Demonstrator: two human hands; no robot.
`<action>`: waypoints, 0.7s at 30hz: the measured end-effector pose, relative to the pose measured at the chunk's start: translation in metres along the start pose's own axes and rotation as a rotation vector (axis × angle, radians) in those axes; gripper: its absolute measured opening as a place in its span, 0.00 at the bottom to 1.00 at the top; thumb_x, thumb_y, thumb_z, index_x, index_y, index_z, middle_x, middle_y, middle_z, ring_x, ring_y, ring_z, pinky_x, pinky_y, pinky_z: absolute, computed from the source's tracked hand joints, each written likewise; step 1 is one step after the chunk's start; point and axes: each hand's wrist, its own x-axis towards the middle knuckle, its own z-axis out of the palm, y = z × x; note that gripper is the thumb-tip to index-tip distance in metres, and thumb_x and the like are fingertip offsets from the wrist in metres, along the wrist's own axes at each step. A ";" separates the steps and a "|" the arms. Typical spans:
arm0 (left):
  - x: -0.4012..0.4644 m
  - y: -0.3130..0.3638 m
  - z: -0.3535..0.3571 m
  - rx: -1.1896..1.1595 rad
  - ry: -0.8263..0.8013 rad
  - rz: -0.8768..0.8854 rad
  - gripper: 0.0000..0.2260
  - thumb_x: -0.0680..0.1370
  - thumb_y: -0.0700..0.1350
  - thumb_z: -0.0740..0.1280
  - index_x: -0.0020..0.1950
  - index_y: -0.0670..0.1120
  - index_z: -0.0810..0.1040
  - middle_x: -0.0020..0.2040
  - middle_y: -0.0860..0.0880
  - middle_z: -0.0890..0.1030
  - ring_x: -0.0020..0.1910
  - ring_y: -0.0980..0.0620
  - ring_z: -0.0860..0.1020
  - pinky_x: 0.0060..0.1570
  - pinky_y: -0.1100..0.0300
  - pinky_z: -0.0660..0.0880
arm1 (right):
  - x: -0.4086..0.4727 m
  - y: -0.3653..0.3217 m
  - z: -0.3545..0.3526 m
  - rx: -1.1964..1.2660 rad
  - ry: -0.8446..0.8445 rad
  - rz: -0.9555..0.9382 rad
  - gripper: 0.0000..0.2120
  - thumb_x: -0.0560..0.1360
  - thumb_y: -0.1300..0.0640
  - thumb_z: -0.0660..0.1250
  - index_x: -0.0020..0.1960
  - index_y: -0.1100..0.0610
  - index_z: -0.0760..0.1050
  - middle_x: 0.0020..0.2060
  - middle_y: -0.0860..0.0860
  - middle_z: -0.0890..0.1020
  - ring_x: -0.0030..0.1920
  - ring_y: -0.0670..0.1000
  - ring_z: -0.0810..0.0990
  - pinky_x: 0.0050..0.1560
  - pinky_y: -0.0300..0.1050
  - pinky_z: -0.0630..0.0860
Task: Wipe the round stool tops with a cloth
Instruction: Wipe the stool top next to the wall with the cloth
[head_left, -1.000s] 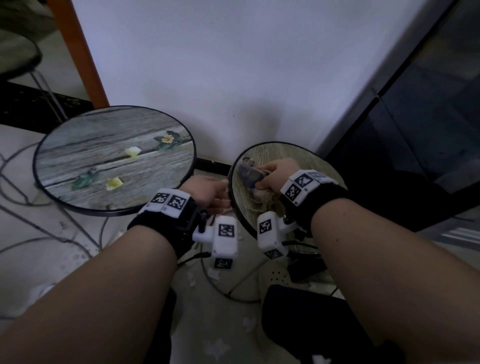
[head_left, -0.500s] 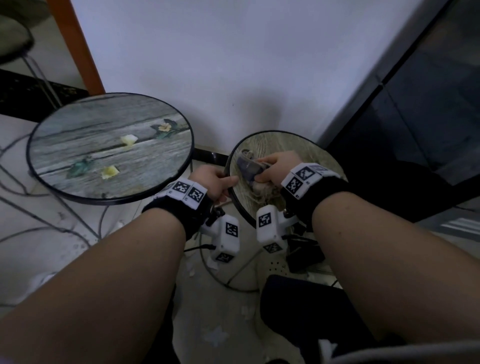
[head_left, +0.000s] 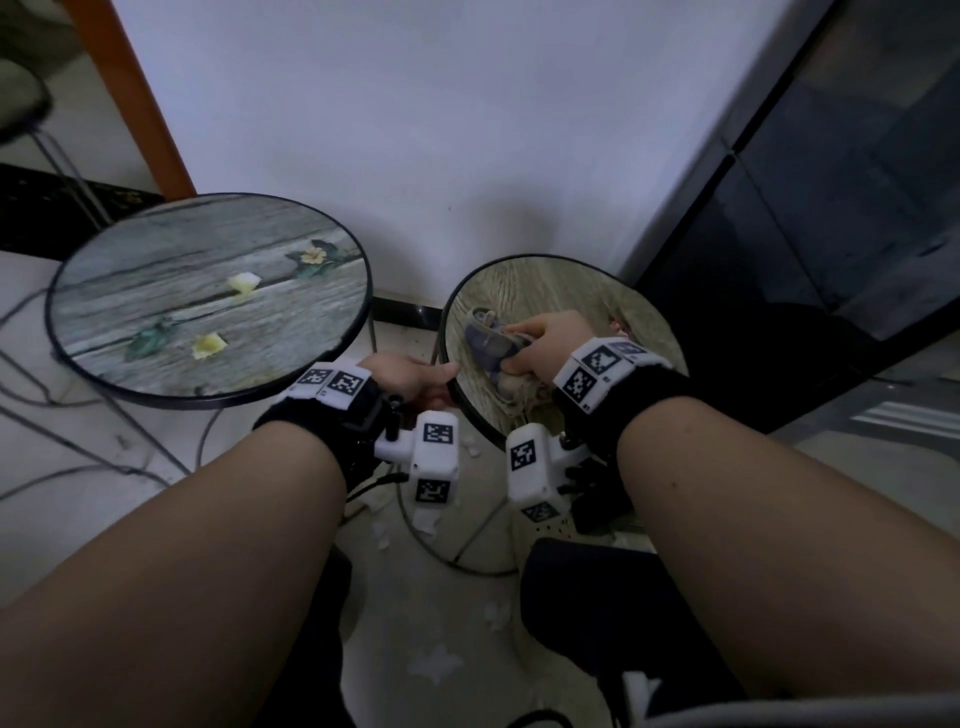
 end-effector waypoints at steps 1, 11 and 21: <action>-0.002 -0.001 0.002 -0.037 -0.003 -0.006 0.14 0.79 0.47 0.64 0.45 0.36 0.77 0.21 0.49 0.76 0.16 0.56 0.71 0.18 0.70 0.65 | -0.001 0.001 0.001 0.014 0.000 0.005 0.21 0.70 0.64 0.72 0.63 0.57 0.77 0.58 0.52 0.80 0.57 0.51 0.78 0.50 0.40 0.73; 0.010 -0.011 0.006 -0.030 0.157 0.079 0.15 0.77 0.50 0.67 0.41 0.38 0.78 0.35 0.44 0.78 0.17 0.57 0.69 0.20 0.68 0.68 | -0.011 0.007 0.004 0.073 -0.013 0.010 0.20 0.71 0.65 0.71 0.62 0.57 0.77 0.56 0.52 0.81 0.49 0.46 0.74 0.46 0.37 0.68; 0.000 -0.006 0.008 0.052 0.164 0.105 0.15 0.78 0.52 0.65 0.54 0.41 0.78 0.37 0.50 0.84 0.17 0.62 0.71 0.31 0.60 0.69 | -0.022 0.017 0.009 0.121 -0.009 0.032 0.21 0.69 0.65 0.73 0.61 0.55 0.79 0.52 0.51 0.82 0.48 0.47 0.76 0.47 0.39 0.71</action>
